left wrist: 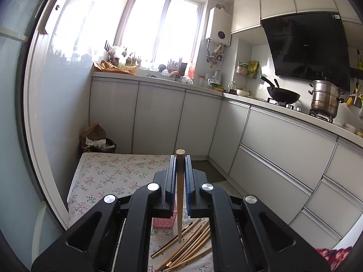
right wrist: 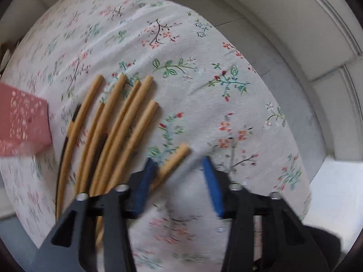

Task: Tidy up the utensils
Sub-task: 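Close the right gripper on a chopstick while the left gripper holds its chopstick upright, then lower the left chopstick into the pink cup and open while right carries its chopstick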

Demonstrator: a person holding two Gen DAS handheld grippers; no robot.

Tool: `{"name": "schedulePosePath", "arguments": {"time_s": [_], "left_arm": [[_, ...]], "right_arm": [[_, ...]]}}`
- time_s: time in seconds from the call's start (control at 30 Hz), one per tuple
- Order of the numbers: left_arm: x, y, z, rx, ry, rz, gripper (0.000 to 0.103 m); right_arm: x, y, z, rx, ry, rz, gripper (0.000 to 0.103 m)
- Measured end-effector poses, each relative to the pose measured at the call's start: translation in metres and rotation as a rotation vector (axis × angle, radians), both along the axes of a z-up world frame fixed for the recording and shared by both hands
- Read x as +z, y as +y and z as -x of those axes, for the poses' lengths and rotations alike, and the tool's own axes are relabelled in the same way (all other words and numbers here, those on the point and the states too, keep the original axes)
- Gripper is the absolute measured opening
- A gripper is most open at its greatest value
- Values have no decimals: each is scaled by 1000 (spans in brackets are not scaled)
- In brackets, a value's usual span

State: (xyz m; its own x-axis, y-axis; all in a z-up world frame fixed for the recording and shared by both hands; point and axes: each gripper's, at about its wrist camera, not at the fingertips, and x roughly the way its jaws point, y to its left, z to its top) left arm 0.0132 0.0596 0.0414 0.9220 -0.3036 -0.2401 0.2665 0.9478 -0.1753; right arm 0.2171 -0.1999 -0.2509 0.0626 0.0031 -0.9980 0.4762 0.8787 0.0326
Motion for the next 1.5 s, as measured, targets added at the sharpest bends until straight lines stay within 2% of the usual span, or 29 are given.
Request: {"name": "schedulePosePath", "arguments": {"time_s": [0.07,0.13,0.27,0.4,0.6,0.77,0.93,1.1,1.17,1.5], "left_arm": [[-1,-3,-2,-12,16,8,6],[-5,-5,-6,-27,47,17,6],[-17,-11,-12,-24,127,18,6],[-30,-16,-7,-17,186,2,6],[-41,-30,7,16,222,-43,6],[-43,-39,14,38,212,-88,6],[-41,-38,3,54,210,-68,6],[-26,-35,-27,83,163,-86,6],[-20,-33,-47,100,148,-90,6],[-9,-30,-138,153,56,-36,6]], "right_arm": [[0,-1,-2,36,12,-16,30],[1,4,0,45,-12,14,28],[5,14,25,35,-151,-47,8],[17,5,62,8,-301,-118,8],[64,-13,120,-2,-565,-107,7],[129,-34,149,-1,-779,-87,7],[190,-28,169,38,-997,-28,7],[242,-28,170,65,-1160,-28,8],[258,-29,169,76,-1197,-38,8],[293,-16,106,116,-1317,-46,8]]}}
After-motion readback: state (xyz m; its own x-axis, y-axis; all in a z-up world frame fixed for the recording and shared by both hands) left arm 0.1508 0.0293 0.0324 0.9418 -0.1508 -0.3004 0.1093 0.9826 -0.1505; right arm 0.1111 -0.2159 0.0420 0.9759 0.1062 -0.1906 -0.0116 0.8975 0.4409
